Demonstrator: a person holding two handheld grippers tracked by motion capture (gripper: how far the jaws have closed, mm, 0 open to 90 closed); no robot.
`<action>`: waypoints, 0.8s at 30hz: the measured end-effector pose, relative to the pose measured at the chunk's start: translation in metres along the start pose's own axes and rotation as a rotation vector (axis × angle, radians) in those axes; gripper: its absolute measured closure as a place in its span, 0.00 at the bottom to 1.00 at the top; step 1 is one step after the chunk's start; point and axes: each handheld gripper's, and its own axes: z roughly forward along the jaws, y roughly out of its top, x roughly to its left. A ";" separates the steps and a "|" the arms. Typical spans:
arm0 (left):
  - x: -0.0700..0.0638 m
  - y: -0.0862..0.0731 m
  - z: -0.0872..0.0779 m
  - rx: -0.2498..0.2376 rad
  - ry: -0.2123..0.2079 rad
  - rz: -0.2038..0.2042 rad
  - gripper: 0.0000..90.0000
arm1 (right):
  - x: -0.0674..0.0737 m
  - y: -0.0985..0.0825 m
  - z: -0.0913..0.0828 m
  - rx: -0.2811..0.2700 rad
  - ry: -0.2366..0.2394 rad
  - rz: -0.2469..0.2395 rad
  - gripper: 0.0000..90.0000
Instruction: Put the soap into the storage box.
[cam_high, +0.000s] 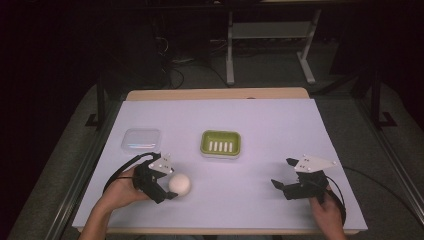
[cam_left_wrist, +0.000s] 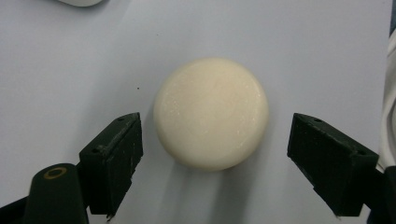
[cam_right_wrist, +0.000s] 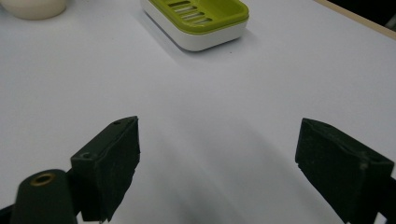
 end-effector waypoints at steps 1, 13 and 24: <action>0.000 0.001 0.001 0.005 -0.002 0.003 0.20 | 0.000 0.000 0.000 0.000 0.000 -0.001 0.15; 0.003 0.005 0.010 0.041 -0.014 0.011 0.21 | 0.000 0.000 -0.001 -0.006 0.000 -0.004 0.15; 0.002 0.009 0.021 0.074 -0.027 0.019 0.22 | 0.000 0.001 -0.003 -0.014 -0.006 -0.009 0.15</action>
